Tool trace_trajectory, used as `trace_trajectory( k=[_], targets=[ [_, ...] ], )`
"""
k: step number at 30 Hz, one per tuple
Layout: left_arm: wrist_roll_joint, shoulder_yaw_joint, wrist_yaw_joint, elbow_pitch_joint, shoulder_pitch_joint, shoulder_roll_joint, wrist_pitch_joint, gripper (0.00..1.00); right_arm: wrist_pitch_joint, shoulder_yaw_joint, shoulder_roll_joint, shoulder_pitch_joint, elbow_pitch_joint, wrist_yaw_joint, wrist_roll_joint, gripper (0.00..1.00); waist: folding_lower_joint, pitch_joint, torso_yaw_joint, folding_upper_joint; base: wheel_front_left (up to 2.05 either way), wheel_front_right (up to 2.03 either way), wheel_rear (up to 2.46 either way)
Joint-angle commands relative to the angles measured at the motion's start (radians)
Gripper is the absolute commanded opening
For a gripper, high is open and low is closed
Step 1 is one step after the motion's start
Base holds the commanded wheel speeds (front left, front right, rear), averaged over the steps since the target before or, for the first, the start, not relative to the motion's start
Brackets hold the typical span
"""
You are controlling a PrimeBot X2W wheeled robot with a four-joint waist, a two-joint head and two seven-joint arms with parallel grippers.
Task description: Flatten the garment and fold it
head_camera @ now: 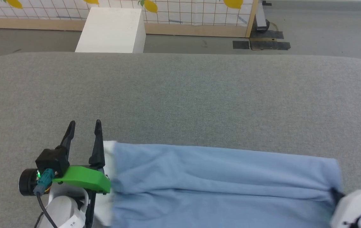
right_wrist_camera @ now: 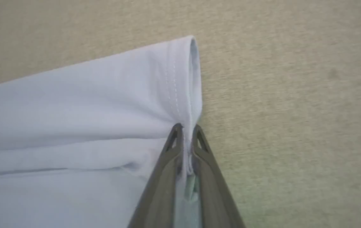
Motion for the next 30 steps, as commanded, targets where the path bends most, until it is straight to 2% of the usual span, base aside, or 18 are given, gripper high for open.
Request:
trace_trajectory(
  k=[1,4,9,13,15,16,17,20,23,30],
  targets=[
    [0.01,0.01,-0.01,0.001,-0.001,-0.009,-0.004,1.0,-0.007,-0.117,-0.004,-0.022,-0.023,-0.002,-0.087,0.0,0.0,0.005,0.003,0.0064,0.0,0.0,0.0],
    [0.023,0.022,-0.022,0.006,0.001,-0.023,-0.005,1.0,0.022,-0.218,-0.004,-0.049,-0.056,-0.002,-0.182,0.0,0.0,0.004,0.009,0.0064,0.0,0.0,0.0],
    [0.029,0.025,-0.033,0.014,0.007,-0.031,-0.005,1.0,0.111,-0.111,-0.004,0.002,-0.153,-0.002,-0.088,0.0,0.0,-0.005,0.018,0.0064,0.0,0.0,0.0],
    [0.035,0.03,-0.039,0.015,0.014,-0.033,-0.005,1.0,0.209,0.061,-0.004,0.074,-0.361,-0.002,0.029,0.0,0.0,-0.009,0.022,0.0064,0.0,0.0,0.0],
    [0.039,0.031,-0.041,0.016,0.015,-0.034,-0.005,1.0,0.249,0.168,-0.004,0.101,-0.472,-0.002,0.041,0.0,0.0,-0.007,0.026,0.0064,0.0,0.0,0.0],
    [0.04,0.031,-0.043,0.016,0.014,-0.035,-0.005,1.0,0.261,0.234,-0.004,0.105,-0.526,-0.002,0.04,0.0,0.0,-0.004,0.029,0.0064,0.0,0.0,0.0],
    [0.043,0.034,-0.046,0.014,0.006,-0.035,-0.005,1.0,0.289,0.408,-0.004,0.074,-0.598,-0.002,0.004,0.0,0.0,0.008,0.035,0.0064,0.0,0.0,0.0],
    [0.046,0.034,-0.049,0.01,-0.01,-0.039,-0.005,1.0,0.301,0.561,-0.004,-0.011,-0.569,-0.002,-0.034,0.0,0.0,0.031,0.047,0.0064,0.0,0.0,0.0],
    [0.049,0.031,-0.054,0.006,-0.028,-0.044,-0.005,1.0,0.283,0.683,-0.004,-0.115,-0.478,-0.002,-0.037,0.0,0.0,0.056,0.061,0.0064,0.0,0.0,0.0],
    [0.052,0.031,-0.062,0.005,-0.058,-0.057,-0.005,1.0,0.186,0.88,-0.004,-0.324,-0.224,-0.002,0.032,0.0,0.0,0.103,0.097,0.0064,0.0,0.0,0.0]
  ],
)
